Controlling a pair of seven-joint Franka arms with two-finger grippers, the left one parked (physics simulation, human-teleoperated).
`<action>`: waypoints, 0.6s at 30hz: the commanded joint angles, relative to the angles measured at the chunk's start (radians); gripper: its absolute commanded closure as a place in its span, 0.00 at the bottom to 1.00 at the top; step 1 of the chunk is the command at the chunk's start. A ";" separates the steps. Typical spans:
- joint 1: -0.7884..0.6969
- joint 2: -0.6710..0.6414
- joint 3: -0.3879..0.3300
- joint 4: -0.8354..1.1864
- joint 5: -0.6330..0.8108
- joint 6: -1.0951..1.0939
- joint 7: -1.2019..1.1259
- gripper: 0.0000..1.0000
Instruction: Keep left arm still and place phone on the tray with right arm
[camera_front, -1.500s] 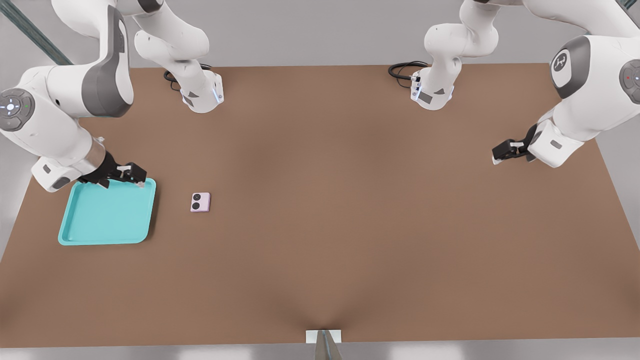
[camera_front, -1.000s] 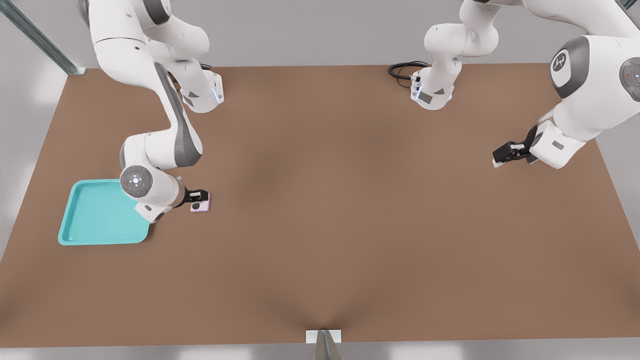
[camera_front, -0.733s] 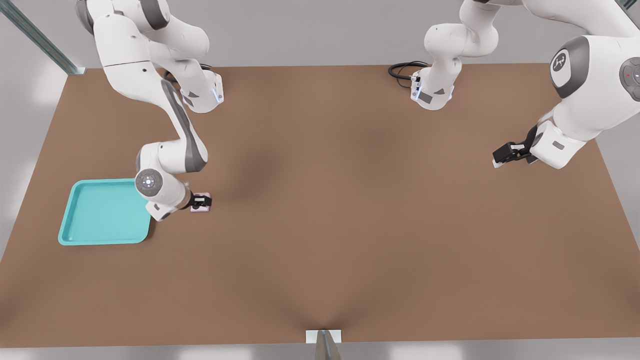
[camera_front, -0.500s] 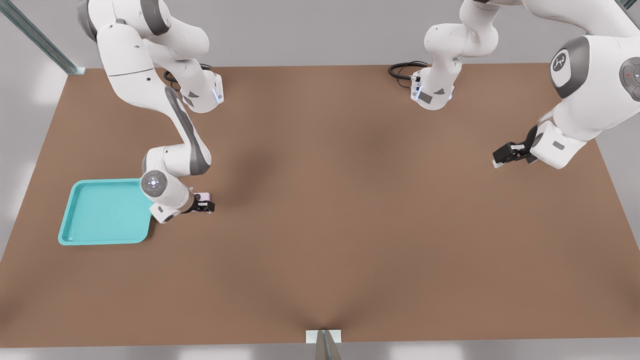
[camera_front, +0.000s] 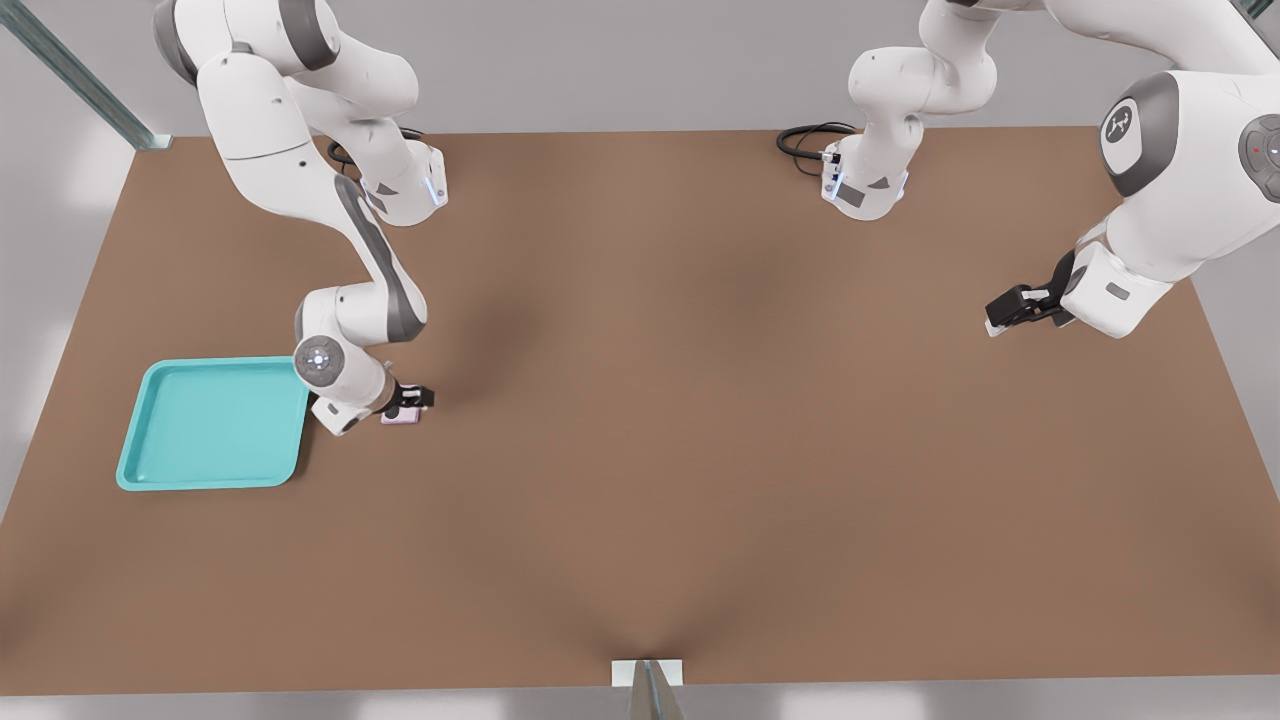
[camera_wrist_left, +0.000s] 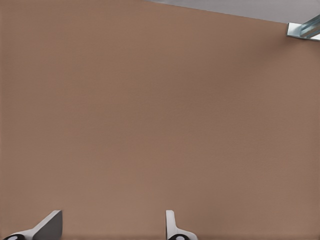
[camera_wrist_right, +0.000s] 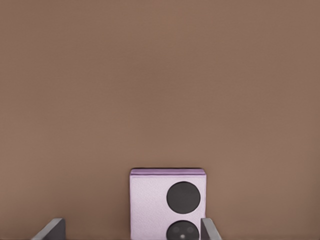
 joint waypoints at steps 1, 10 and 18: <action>-0.004 0.004 0.000 -0.001 0.002 0.008 -0.069 0.00; -0.022 0.025 0.000 -0.003 0.002 0.012 -0.069 0.00; -0.019 0.062 0.000 -0.030 -0.004 0.088 -0.075 0.00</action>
